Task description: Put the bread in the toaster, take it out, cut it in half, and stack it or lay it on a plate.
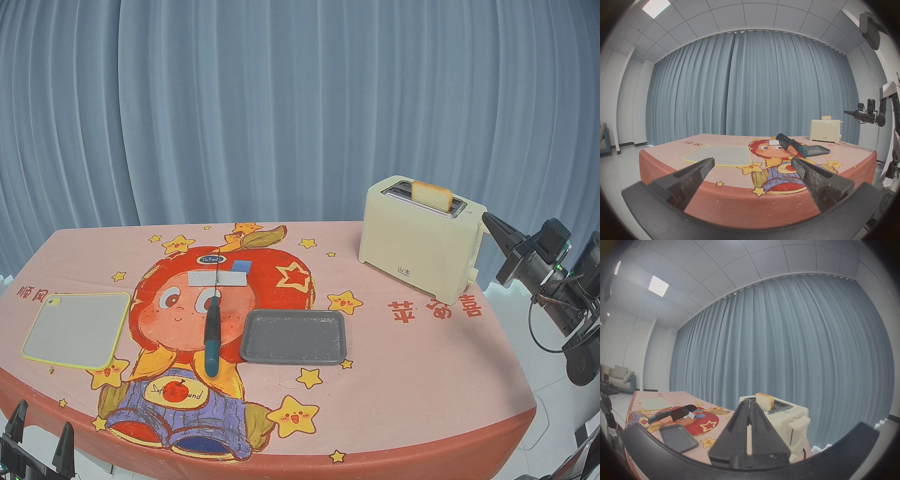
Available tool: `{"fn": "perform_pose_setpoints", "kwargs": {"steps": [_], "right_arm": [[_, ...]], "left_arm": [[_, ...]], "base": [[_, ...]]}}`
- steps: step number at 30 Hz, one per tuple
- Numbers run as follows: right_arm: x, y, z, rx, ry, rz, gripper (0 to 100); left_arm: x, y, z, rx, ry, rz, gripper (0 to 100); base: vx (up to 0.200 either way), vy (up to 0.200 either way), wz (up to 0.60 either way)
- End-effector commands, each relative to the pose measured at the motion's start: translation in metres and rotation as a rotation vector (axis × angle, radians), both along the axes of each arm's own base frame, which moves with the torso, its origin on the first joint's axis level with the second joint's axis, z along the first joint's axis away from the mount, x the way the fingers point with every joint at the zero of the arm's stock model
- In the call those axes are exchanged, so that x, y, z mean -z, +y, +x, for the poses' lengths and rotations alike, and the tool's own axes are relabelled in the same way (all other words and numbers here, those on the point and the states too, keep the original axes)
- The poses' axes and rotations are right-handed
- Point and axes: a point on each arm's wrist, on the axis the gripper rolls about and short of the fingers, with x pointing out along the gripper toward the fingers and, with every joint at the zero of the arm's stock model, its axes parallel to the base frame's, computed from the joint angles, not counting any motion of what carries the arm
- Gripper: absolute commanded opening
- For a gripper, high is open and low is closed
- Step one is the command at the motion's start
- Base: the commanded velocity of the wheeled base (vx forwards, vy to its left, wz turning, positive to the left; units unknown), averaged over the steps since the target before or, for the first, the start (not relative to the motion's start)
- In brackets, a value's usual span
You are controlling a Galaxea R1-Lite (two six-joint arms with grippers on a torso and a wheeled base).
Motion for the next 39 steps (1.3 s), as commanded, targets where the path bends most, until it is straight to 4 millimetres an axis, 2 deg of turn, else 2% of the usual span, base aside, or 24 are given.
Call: {"fn": "perform_pose_setpoints", "kwargs": {"steps": [1, 11, 23, 28, 33, 34, 39], "right_arm": [[-0.012, -0.008, 0.008, 0.034, -0.022, 0.007, 0], [-0.017, -0.015, 0.015, 0.057, -0.010, -0.005, 0], [-0.029, -0.019, 0.036, 0.077, 0.067, -0.012, 0], [-0.027, -0.018, 0.041, 0.077, 0.126, -0.021, 0], [-0.035, -0.007, 0.048, 0.041, 0.141, -0.021, 0], [-0.035, -0.005, 0.047, 0.035, 0.155, -0.024, 100], [-0.036, -0.004, 0.050, 0.032, 0.213, -0.032, 100]], "left_arm": [[0.005, 0.000, 0.001, 0.000, 0.016, -0.001, 100], [0.005, 0.000, 0.001, 0.000, 0.016, -0.001, 100], [0.005, 0.000, 0.001, 0.000, 0.016, -0.001, 100], [0.005, 0.000, 0.001, -0.001, 0.016, -0.001, 100], [0.005, 0.000, 0.001, -0.001, 0.016, -0.001, 100], [0.005, 0.000, 0.001, 0.000, 0.016, -0.001, 100], [0.005, 0.000, 0.001, 0.000, 0.016, -0.001, 100]], "base": [[0.000, 0.000, 0.00], [0.000, 0.000, 0.00], [0.000, 0.000, 0.00], [0.000, 0.000, 0.00], [0.000, 0.000, 0.00], [0.000, 0.000, 0.00], [0.000, 0.000, 0.00]]}}
